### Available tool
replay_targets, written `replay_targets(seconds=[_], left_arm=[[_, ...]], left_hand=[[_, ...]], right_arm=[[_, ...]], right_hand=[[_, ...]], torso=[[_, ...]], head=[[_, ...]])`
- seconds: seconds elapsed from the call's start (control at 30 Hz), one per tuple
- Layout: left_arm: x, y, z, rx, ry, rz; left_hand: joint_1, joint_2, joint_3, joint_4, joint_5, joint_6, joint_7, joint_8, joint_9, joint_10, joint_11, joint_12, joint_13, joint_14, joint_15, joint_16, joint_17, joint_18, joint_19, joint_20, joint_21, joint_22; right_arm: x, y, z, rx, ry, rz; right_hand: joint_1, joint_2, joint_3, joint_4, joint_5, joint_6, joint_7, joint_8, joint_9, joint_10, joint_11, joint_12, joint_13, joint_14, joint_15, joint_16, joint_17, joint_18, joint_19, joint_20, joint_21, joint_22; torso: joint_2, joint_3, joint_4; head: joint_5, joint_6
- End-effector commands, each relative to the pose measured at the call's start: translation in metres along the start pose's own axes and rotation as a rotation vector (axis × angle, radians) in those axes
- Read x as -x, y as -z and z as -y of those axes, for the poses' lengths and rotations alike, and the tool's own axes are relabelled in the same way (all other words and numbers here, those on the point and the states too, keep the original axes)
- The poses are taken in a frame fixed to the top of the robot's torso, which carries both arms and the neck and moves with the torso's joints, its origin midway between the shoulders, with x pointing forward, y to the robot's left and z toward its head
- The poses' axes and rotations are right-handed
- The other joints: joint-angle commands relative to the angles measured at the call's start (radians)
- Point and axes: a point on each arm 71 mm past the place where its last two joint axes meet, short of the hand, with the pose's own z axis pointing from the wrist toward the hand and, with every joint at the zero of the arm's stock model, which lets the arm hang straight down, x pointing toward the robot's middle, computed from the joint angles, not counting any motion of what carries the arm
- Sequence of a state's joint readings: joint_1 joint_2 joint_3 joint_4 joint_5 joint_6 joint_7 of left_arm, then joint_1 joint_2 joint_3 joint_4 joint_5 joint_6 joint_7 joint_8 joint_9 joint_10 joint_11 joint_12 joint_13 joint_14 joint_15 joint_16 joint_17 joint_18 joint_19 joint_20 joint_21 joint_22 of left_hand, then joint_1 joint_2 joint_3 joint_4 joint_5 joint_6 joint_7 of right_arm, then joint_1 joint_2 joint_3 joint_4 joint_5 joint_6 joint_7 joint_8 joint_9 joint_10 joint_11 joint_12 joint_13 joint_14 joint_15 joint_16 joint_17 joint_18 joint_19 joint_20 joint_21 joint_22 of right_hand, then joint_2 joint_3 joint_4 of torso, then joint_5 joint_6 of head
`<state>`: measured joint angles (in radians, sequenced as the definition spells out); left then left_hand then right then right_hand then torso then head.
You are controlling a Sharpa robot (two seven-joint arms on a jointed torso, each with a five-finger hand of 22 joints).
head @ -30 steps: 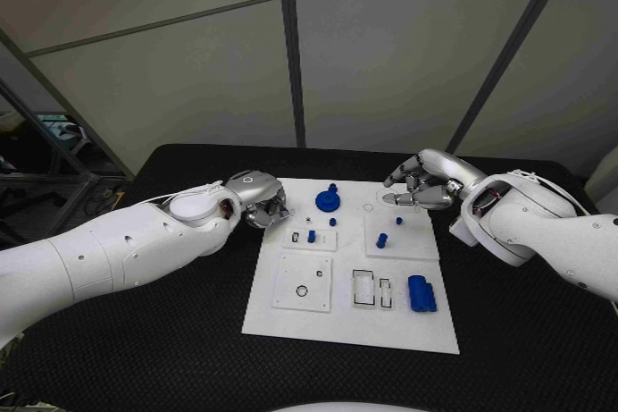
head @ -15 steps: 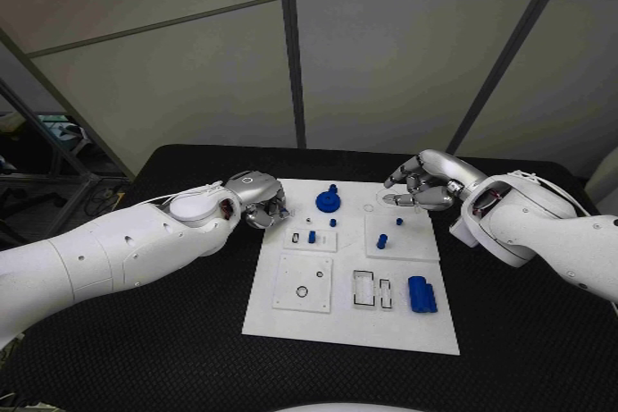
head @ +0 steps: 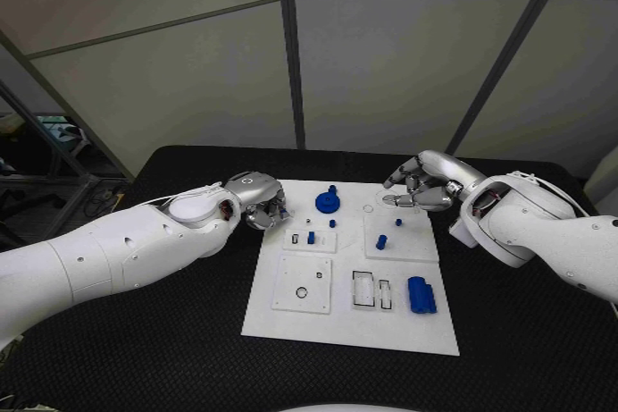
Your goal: Assemble the parts on the task board
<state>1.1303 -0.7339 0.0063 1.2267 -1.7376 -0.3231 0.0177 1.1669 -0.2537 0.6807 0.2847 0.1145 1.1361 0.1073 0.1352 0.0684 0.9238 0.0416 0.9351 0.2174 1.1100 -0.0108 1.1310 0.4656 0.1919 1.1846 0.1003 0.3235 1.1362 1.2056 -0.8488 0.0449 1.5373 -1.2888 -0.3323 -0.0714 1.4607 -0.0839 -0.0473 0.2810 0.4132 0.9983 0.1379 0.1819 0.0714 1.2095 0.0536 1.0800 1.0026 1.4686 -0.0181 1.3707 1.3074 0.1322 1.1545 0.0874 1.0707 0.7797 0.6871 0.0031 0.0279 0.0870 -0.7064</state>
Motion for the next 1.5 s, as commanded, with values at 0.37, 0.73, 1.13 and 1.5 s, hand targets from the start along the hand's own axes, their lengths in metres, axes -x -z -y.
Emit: replay_targets(seconds=[0.37,0.73,1.13,1.5], left_arm=[[0.0028,-0.0003,-0.0001,0.01,0.009,0.02],[0.0039,0.0006,0.0012,0.008,0.011,0.024],[0.0042,0.0014,0.0026,0.007,0.013,0.023],[0.0041,0.0023,0.0004,0.017,0.012,0.023]], left_hand=[[-0.039,-0.004,-0.023,0.003,-0.005,-0.005,0.002,-0.009,-0.002,-0.003,0.007,0.001,-0.003,0.006,0.003,0.004,0.002,-0.011,0.012,0.0,-0.008,-0.002],[-0.04,-0.006,-0.027,0.002,-0.005,-0.006,0.003,-0.01,-0.002,-0.003,0.008,0.001,-0.004,0.007,0.003,0.004,0.004,-0.011,0.013,0.0,-0.009,-0.002],[-0.038,-0.006,-0.029,-0.002,-0.004,-0.006,0.002,-0.011,-0.002,-0.004,0.007,0.001,-0.004,0.008,0.003,0.005,0.005,-0.01,0.013,0.001,-0.01,-0.003],[-0.034,-0.005,-0.03,-0.005,-0.003,-0.005,0.002,-0.011,-0.002,-0.004,0.007,0.001,-0.005,0.008,0.003,0.004,0.003,-0.01,0.014,0.001,-0.011,-0.003]], right_arm=[[0.0015,-0.0004,-0.0011,0.008,0.002,0.013],[0.0015,-0.0002,-0.0009,0.006,0.003,0.013],[0.0014,-0.0004,-0.0011,0.007,0.002,0.012],[0.0015,-0.0004,-0.0006,0.005,0.003,0.012]], right_hand=[[-0.001,0.001,0.002,0.003,0.005,-0.008,-0.002,0.003,-0.001,-0.006,-0.004,-0.005,-0.002,0.043,-0.005,-0.002,0.01,0.016,0.007,-0.001,-0.005,-0.001],[-0.001,0.001,0.002,0.003,0.005,-0.008,-0.002,0.003,-0.001,-0.006,-0.004,-0.005,-0.002,0.043,-0.005,-0.002,0.01,0.016,0.007,-0.001,-0.005,-0.001],[-0.001,0.001,0.002,0.003,0.005,-0.008,-0.002,0.003,-0.001,-0.006,-0.004,-0.005,-0.002,0.043,-0.005,-0.002,0.01,0.016,0.007,-0.001,-0.005,-0.001],[-0.001,0.001,0.002,0.003,0.005,-0.008,-0.002,0.003,-0.001,-0.006,-0.004,-0.005,-0.002,0.043,-0.005,-0.002,0.01,0.016,0.007,-0.001,-0.005,-0.001]], torso=[[0.0,-0.0002,-0.0002],[0.0,-0.0001,0.0],[0.0,0.0002,0.0004],[0.001,0.0,-0.0006]], head=[[0.0,0.001],[0.001,-0.001],[0.001,-0.002],[0.004,-0.001]])
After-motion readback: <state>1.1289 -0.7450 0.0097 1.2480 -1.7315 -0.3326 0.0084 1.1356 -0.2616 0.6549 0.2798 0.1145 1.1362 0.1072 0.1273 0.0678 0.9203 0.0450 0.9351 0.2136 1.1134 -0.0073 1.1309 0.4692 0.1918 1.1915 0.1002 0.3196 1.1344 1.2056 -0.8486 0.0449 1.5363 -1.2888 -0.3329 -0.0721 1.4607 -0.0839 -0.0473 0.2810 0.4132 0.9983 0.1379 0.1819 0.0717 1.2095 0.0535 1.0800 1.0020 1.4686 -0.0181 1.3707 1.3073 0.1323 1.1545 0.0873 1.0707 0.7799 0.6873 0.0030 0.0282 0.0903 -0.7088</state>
